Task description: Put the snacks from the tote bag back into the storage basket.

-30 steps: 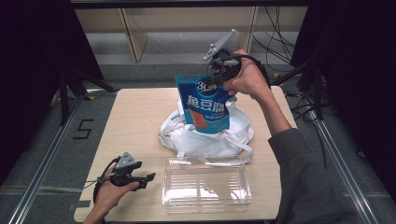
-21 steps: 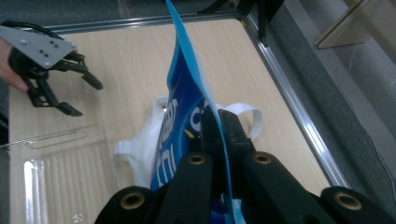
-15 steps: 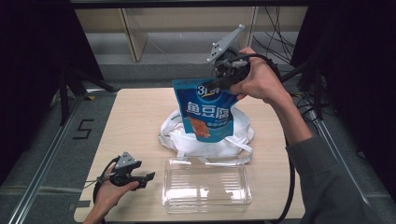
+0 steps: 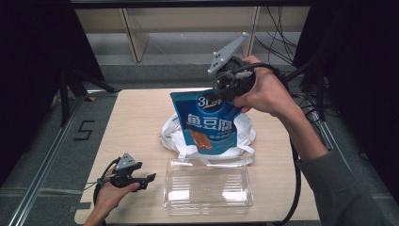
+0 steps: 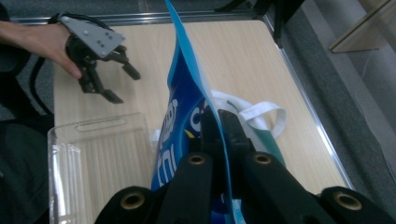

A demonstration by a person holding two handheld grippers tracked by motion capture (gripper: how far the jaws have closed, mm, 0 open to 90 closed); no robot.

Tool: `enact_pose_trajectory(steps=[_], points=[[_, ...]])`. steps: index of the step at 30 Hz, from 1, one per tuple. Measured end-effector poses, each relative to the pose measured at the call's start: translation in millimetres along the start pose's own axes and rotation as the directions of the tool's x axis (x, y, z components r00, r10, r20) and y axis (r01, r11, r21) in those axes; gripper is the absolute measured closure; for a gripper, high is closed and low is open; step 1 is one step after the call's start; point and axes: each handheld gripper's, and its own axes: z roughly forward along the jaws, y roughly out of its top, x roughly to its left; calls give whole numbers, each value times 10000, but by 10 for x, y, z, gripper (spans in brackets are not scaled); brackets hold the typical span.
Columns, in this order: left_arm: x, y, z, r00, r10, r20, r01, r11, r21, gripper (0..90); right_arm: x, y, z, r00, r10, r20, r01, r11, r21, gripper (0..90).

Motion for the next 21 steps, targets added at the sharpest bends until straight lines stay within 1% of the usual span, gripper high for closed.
enact_pose_trajectory(steps=[1, 2, 3, 4, 5, 6, 7, 8, 9, 10, 11, 12, 13, 14, 15, 16, 17, 19, 20, 21], points=[[-8, -6, 5, 9999, -101, 3, 101, 9999, -136, 253, 54, -5, -6, 9999, 59, -113, -60, 10000, -57, 900], [-10, -8, 8, 9999, -111, -41, 110, 9997, -207, 253, 69, -10, -10, 9998, -32, -179, 31, 10000, -77, 900], [-10, -8, 8, 9999, -111, -41, 110, 9997, -207, 253, 90, -18, -12, 9997, -4, -251, 2, 10000, -86, 900], [-4, -3, 1, 10000, -84, 8, 84, 9999, -109, 253, 115, -28, -11, 9994, 72, -327, -76, 9999, -124, 900], [10, -3, -6, 10000, 55, -33, -55, 10000, 51, 253, 127, -35, -10, 9992, -110, -394, 103, 9998, -173, 900], [11, -3, -4, 10000, 6, -27, -6, 10000, 52, 253, 160, -44, -12, 9992, -42, -387, 35, 9998, -170, 900], [15, -2, -5, 10000, 5, 23, -5, 10000, 72, 253, 184, -51, -10, 9990, -119, -442, 109, 9997, -229, 900], [15, -1, -4, 10000, 4, -8, -3, 10000, 50, 253, 209, -57, -11, 9989, -131, -451, 123, 9998, -179, 900], [14, -1, -8, 10000, 29, -1, -29, 10000, 55, 253, 223, -60, -9, 9983, -329, -485, 318, 9993, -219, 900], [13, -2, -8, 10000, 30, -30, -30, 10000, 27, 253, 254, -66, -14, 9983, -216, -549, 209, 9997, -145, 900], [14, -2, -8, 10000, 24, -37, -24, 10000, 36, 253, 265, -69, -7, 9977, -400, -556, 390, 9991, -189, 900], [16, -2, -7, 10000, 23, -37, -23, 10000, 24, 253, 284, -74, -3, 9978, -432, -502, 421, 9989, -220, 900], [13, -1, -8, 10000, 28, -53, -28, 10000, 29, 253, 313, -82, -6, 9979, -309, -577, 301, 9994, -154, 900], [13, -1, -8, 10000, 28, -53, -28, 10000, 29, 253, 328, -84, -9, 9970, -413, -660, 405, 9991, -141, 900], [15, 0, -8, 9999, 152, -74, -152, 9999, 26, 253, 357, -92, -4, 9976, -300, -628, 290, 9995, -154, 900], [15, 0, -8, 9999, 152, -74, -152, 9999, 26, 253, 352, -92, 3, 9950, -600, -801, 587, 9981, -182, 900], [19, 2, -12, 9999, 140, -23, -140, 9999, 71, 253, 386, -100, 8, 9960, -425, -782, 416, 9991, -125, 900], [18, 0, -12, 9999, 130, -66, -130, 9999, 31, 253, 425, -116, 38, 9938, -509, -987, 502, 9987, -101, 900], [17, -2, -13, 9999, 106, -69, -106, 9999, 31, 253, 446, -124, 57, 9942, -502, -956, 494, 9987, -108, 900], [19, -3, -12, 9999, 103, -70, -103, 9999, 9, 253, 441, -127, 77, 9919, -724, -1043, 720, 9974, -82, 900]])
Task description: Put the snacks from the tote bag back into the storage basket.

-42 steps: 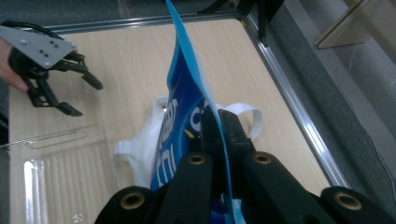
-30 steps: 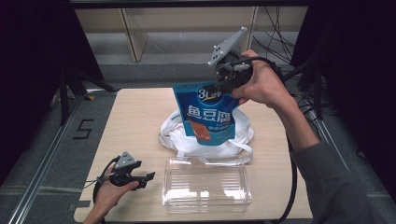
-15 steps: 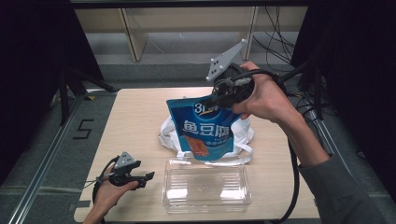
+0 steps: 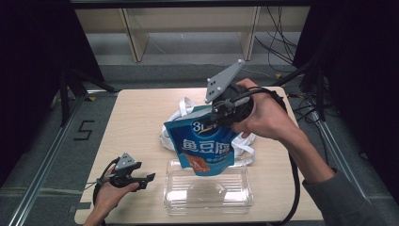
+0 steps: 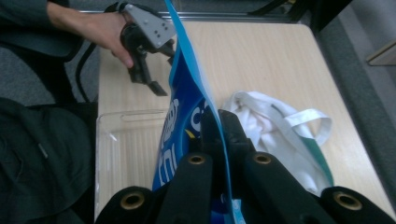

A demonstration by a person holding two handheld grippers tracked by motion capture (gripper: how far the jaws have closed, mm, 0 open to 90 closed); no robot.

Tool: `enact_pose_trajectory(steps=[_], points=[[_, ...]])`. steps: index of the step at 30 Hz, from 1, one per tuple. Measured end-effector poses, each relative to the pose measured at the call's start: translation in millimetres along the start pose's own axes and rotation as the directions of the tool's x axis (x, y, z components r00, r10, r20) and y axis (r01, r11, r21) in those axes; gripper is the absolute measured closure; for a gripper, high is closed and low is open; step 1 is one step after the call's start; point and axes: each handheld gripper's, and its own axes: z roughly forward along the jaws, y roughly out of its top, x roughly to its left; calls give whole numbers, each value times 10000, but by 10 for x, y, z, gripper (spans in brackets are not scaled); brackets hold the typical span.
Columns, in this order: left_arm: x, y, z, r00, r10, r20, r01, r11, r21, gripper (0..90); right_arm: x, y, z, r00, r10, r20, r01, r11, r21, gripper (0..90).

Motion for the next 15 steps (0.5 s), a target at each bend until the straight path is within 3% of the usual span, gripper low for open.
enact_pose_trajectory(steps=[3, 6, 7, 8, 12, 14, 15], points=[[-4, 1, 1, 10000, 11, -34, -11, 10000, -61, 253, 45, -23, 54, 9996, 164, -234, -164, 9999, 24, 900], [-3, 2, -1, 10000, 8, 2, -8, 10000, 8, 253, 51, -45, 114, 9994, -4, -335, 3, 10000, -50, 900], [10, 7, -16, 9997, 254, 43, -255, 9995, 185, 253, 67, -55, 133, 9994, 104, -337, -104, 9999, 3, 900], [9, 5, -15, 9997, 258, 46, -259, 9995, 182, 253, 59, -61, 161, 9988, -116, -475, 115, 9999, -20, 900], [6, 6, -16, 9997, 243, 54, -244, 9995, 181, 253, 58, -104, 267, 9982, -194, -566, 195, 9998, 6, 900], [-5, 1, -2, 10000, 44, 26, -44, 10000, 34, 253, 42, -129, 318, 9970, -211, -749, 214, 9998, 35, 900], [-4, 1, 0, 10000, 23, 14, -23, 10000, 14, 253, 49, -145, 329, 9979, 49, -653, -44, 10000, 85, 900]])
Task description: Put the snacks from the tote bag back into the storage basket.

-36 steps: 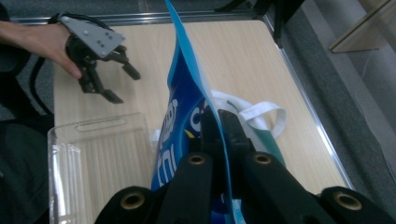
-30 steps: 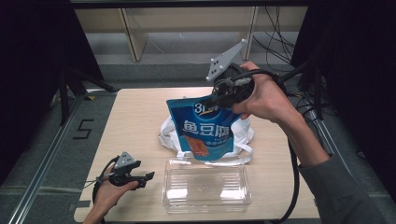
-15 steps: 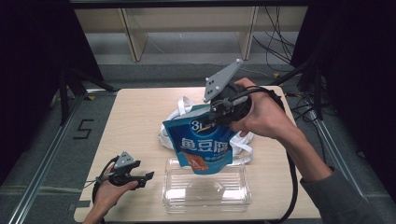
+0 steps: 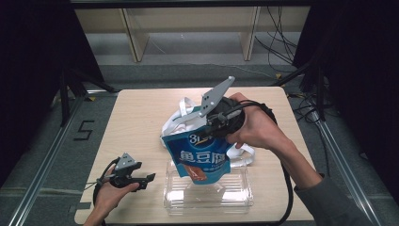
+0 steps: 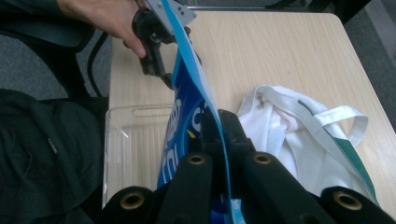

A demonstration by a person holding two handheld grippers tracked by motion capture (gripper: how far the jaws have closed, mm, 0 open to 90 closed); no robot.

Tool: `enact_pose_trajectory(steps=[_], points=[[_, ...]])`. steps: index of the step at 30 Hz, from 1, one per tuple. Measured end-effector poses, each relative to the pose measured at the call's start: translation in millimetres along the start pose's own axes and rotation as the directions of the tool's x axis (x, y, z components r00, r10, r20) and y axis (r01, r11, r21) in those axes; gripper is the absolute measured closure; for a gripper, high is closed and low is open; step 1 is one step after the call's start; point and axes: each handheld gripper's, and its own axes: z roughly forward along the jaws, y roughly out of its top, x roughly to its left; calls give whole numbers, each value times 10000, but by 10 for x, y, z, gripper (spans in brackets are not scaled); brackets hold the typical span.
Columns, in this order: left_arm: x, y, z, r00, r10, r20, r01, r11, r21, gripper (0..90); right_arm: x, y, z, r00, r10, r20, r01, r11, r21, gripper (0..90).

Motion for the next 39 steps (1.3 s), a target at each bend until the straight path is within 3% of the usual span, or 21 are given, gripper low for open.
enact_pose_trajectory(steps=[5, 8, 9, 18, 20, 23, 25, 39], points=[[1, -1, 1, 10000, -17, 22, 17, 10000, 11, 253, -14, -48, 59, 9997, 165, -187, -163, 9998, 101, 900], [-2, 2, 0, 10000, 9, 14, -9, 10000, -5, 253, -62, -97, 118, 9999, -23, -158, 22, 10000, -43, 900], [19, 3, -16, 9996, 283, 85, -285, 9993, 235, 253, -74, -109, 131, 9997, -36, -251, 36, 10000, -27, 900], [17, 1, -9, 9996, 265, 97, -267, 9993, 252, 253, -124, -220, 242, 9998, 109, -142, -109, 9999, -19, 900], [10, -9, 17, 9999, 74, 74, -73, 10000, -11, 253, -132, -242, 259, 9998, 72, -178, -72, 10000, -7, 900], [6, -9, 16, 10000, -43, 53, 43, 10000, -12, 253, -150, -277, 281, 9996, 184, -212, -184, 9998, -7, 900], [14, -8, 11, 9999, 134, 107, -134, 9999, 7, 253, -165, -299, 297, 9996, 181, -206, -182, 9998, -57, 900], [10, -1, 3, 9998, 184, 107, -187, 9995, 235, 253, -162, -425, 366, 9987, 335, -383, -341, 9993, -165, 900]])
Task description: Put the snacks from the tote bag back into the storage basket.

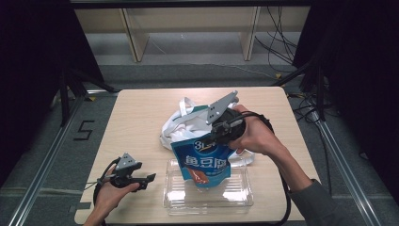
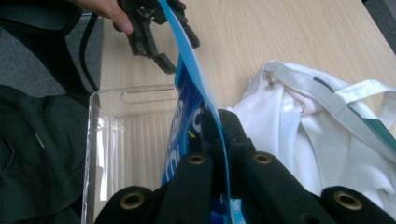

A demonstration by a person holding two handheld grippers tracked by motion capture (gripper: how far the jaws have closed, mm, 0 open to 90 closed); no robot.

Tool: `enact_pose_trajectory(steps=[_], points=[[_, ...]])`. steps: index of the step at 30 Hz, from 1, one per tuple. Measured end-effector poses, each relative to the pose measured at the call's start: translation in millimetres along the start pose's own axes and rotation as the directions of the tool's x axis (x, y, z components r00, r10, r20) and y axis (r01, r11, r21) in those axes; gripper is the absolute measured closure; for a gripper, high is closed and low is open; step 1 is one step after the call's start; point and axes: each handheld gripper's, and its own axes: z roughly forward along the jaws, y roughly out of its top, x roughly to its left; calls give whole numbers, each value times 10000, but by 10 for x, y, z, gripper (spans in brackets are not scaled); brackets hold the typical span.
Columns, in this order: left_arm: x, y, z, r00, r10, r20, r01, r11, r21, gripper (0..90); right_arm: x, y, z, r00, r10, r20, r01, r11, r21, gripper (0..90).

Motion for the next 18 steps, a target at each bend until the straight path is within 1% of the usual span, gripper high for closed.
enact_pose_trajectory(steps=[1, 2, 3, 4, 5, 6, 7, 8, 9, 10, 11, 12, 13, 14, 15, 16, 17, 18], points=[[0, 0, 0, 10000, 0, 0, 0, 10000, 0, 253, 8, -9, -6, 9998, 160, 97, -160, 9999, 33, 900], [-6, -3, 13, 9999, -118, -77, 118, 9999, -99, 253, 20, -18, -13, 9994, 338, 55, -338, 9994, 40, 900], [-1, -3, 7, 10000, -20, -31, 20, 10000, -66, 253, 1, -27, -11, 9998, 202, 52, -202, 9998, -24, 900], [-7, -3, 12, 9999, -125, -68, 125, 9999, -117, 253, -12, -36, -5, 10000, 78, 49, -77, 9999, -112, 900], [-7, -3, 12, 9999, -125, -68, 125, 9999, -117, 253, -12, -36, -5, 10000, 78, 49, -77, 9999, -112, 900], [-10, -3, 11, 9999, -135, -72, 134, 9998, -123, 253, -13, -65, -17, 9997, 235, 1, -235, 9996, -175, 900], [1, -4, 3, 10000, 38, -53, -38, 10000, -12, 253, -18, -81, -20, 9997, 254, -10, -254, 9994, -230, 900], [-3, -4, 6, 10000, -35, -50, 34, 10000, -26, 253, -26, -96, -21, 9998, 198, -70, -200, 9993, -309, 898], [-1, -3, 5, 10000, -25, -16, 25, 10000, 12, 253, -31, -113, -23, 9997, 204, -112, -208, 9989, -410, 891], [-1, -3, 5, 10000, -25, -16, 25, 10000, 12, 253, -23, -130, -31, 9994, 322, -114, -327, 9984, -470, 888], [-10, -9, 13, 9999, -137, -33, 137, 9999, -34, 253, -17, -146, -45, 9991, 396, -136, -402, 9979, -506, 882], [-10, -9, 13, 9999, -137, -33, 137, 9999, -34, 253, -17, -158, -54, 9992, 344, -184, -353, 9978, -554, 882], [-8, -9, 15, 9999, -65, -88, 64, 9999, -97, 253, -16, -169, -66, 9991, 394, -184, -405, 9972, -634, 859], [-8, -9, 15, 9999, -65, -88, 64, 9999, -97, 253, -16, -169, -66, 9991, 394, -184, -405, 9972, -634, 859], [-4, -4, 8, 10000, -46, -59, 46, 10000, -19, 253, -6, -187, -89, 9983, 565, -142, -575, 9949, -831, 835], [-1, -3, 6, 10000, -11, -49, 11, 10000, 6, 253, -5, -190, -95, 9986, 465, -253, -489, 9936, -1019, 822], [-1, -6, 10, 10000, -32, -55, 32, 10000, -40, 253, -7, -192, -112, 9983, 496, -303, -530, 9911, -1219, 803], [-1, -6, 10, 10000, -32, -55, 32, 10000, -40, 253, -7, -192, -112, 9983, 496, -303, -530, 9911, -1219, 803]])
